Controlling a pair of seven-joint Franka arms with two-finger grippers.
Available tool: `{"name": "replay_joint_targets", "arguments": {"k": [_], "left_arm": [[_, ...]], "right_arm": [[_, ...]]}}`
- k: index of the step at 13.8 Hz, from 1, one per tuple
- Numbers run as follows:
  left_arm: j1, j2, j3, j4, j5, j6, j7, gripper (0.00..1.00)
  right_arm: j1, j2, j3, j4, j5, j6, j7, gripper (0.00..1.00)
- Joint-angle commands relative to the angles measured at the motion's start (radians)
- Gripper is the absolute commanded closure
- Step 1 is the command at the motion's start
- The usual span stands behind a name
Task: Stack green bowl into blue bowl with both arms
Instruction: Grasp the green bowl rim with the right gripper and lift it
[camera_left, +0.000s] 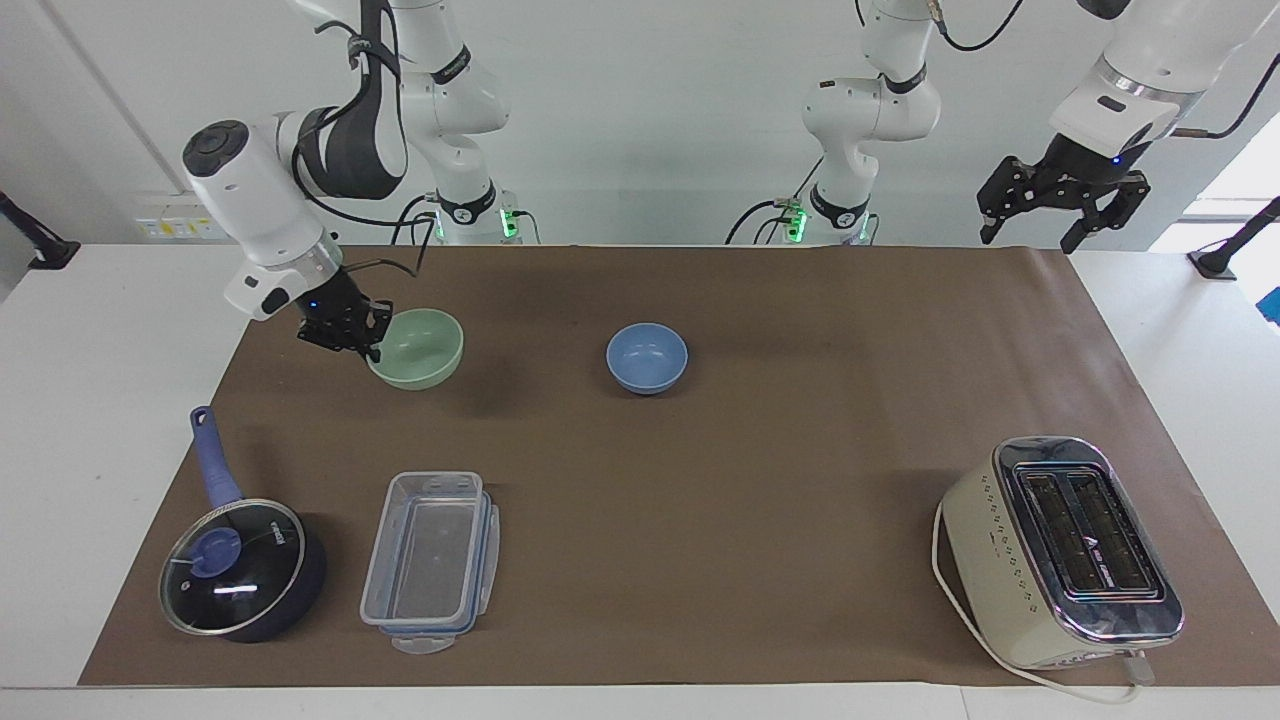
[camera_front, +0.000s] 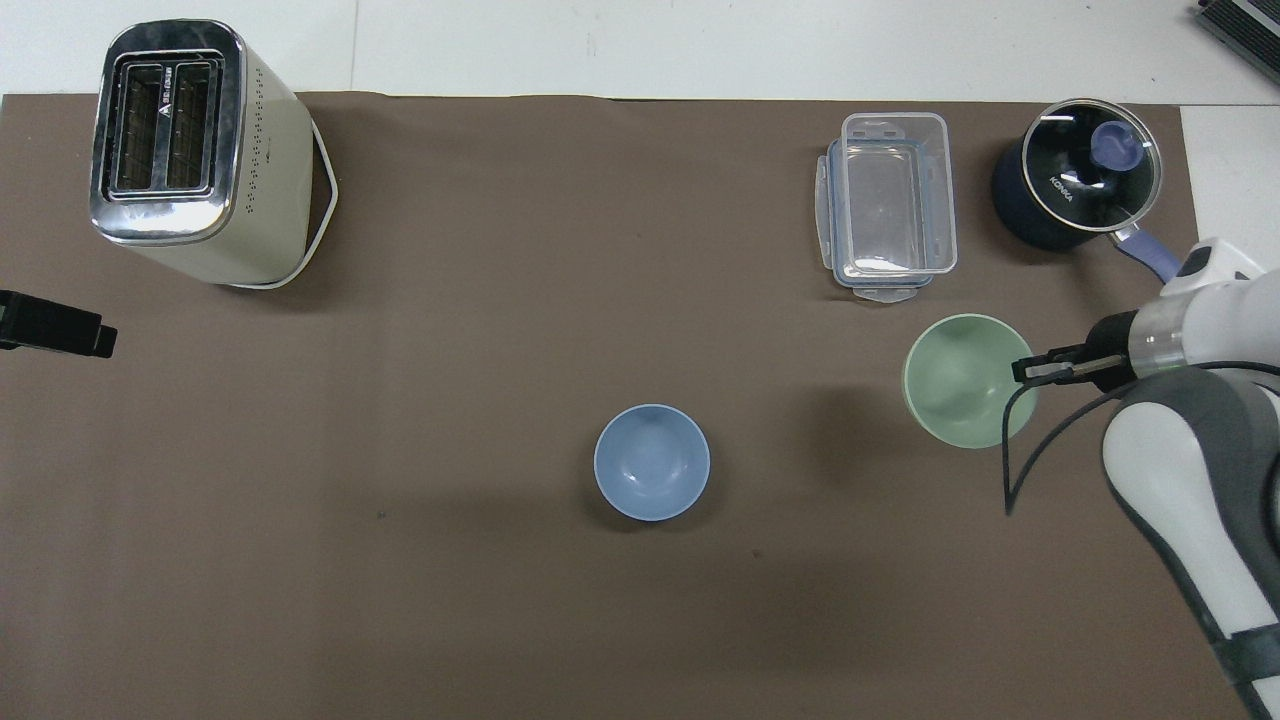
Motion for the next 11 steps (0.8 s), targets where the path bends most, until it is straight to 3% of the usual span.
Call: {"name": "replay_joint_targets", "arguments": {"k": [1, 11], "left_arm": [[0.015, -0.007, -0.013, 0.005, 0.014, -0.021, 0.006, 0.0], [0.015, -0.007, -0.013, 0.005, 0.014, -0.021, 0.006, 0.0]], "right_arm": [[0.088, 0.044, -0.002, 0.063, 0.012, -0.012, 0.149, 1.0], [0.465, 0.167, 0.0, 0.135, 0.009, 0.085, 0.674, 1.0]]}}
